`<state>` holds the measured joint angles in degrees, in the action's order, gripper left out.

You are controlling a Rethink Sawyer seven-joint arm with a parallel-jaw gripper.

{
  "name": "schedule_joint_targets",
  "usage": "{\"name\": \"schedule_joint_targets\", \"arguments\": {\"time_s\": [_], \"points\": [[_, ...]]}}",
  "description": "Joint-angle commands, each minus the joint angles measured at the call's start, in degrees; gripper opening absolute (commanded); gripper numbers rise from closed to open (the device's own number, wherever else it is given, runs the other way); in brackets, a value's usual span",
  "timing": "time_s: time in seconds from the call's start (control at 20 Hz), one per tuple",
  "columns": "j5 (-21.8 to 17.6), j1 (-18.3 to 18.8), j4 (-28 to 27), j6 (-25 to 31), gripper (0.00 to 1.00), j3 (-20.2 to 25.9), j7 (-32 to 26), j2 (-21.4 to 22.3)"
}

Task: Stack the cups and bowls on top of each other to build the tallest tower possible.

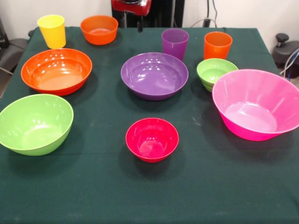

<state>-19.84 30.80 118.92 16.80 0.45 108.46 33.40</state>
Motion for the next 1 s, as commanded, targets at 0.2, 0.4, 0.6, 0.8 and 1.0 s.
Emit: {"name": "schedule_joint_targets", "arguments": {"time_s": [0.2, 0.4, 0.6, 0.8, 1.0], "points": [[-3.2, 1.5, -2.8, -1.5, 1.0, 6.5, -0.2, 0.4], [-3.0, 1.5, -1.6, -0.3, 1.0, 6.8, 0.0, 2.0], [-2.8, 1.4, -1.3, 0.2, 1.0, 7.0, 0.1, 2.4], [-2.7, 1.4, -1.3, 1.0, 1.0, 7.2, -0.1, 2.9], [-3.0, 1.6, -1.4, 1.1, 1.0, 7.1, -0.3, 2.9]]}}
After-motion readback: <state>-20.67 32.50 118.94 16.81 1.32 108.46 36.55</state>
